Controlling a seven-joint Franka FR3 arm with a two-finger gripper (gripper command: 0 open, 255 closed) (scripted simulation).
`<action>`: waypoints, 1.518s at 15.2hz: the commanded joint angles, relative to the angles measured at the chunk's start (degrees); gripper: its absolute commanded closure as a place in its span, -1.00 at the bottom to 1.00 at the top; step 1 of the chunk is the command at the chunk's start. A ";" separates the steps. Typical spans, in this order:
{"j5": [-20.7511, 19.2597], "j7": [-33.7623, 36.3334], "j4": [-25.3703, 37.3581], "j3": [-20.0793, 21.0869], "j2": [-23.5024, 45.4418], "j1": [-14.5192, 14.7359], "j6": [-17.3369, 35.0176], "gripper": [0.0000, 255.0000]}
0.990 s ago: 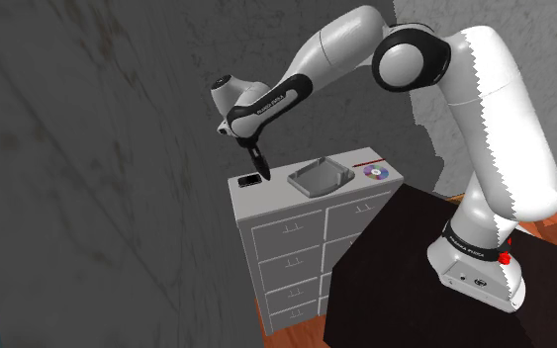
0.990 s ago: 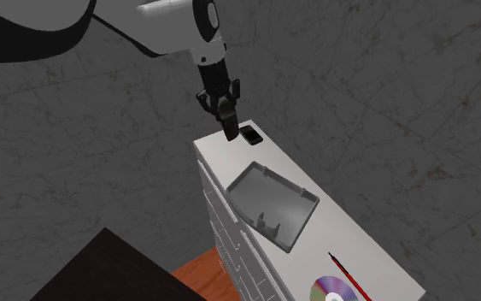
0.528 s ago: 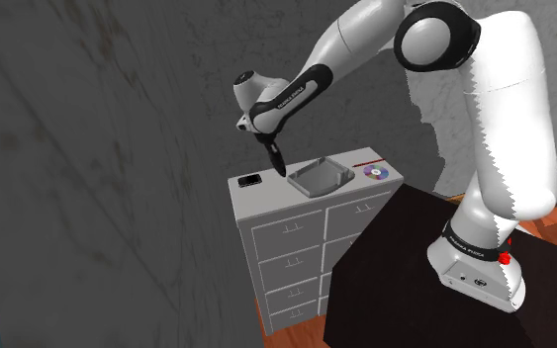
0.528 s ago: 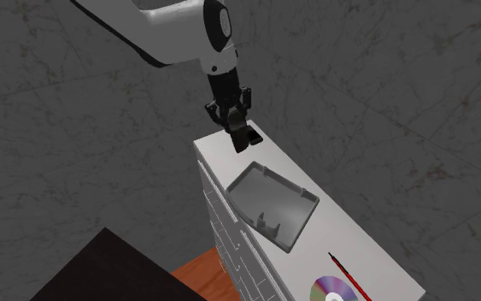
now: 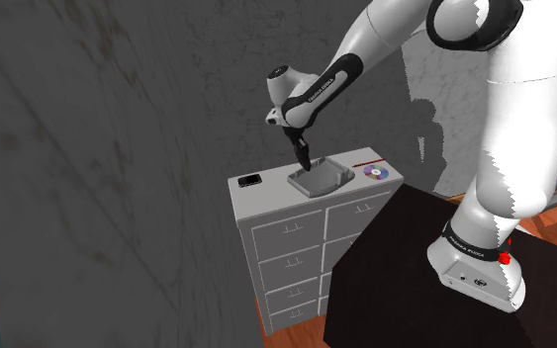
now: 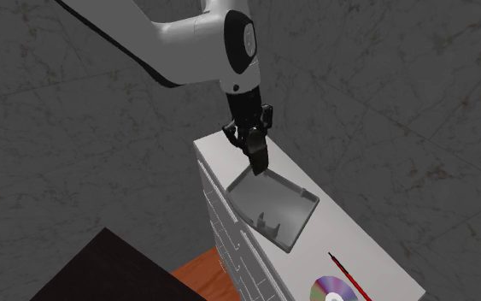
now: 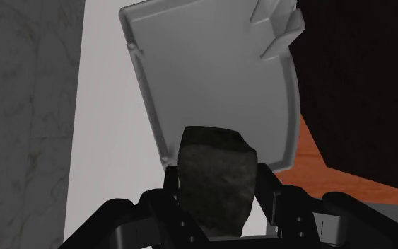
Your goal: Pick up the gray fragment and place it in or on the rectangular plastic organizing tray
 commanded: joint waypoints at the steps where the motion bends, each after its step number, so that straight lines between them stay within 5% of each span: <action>1: -0.32 -1.95 -3.67 -0.93 -2.28 -1.70 2.08 1.00; 6: -1.29 -6.69 -11.16 -3.47 -7.04 -5.56 6.33 1.00; 23: -4.47 -2.78 -11.68 -4.55 0.76 -5.22 14.29 1.00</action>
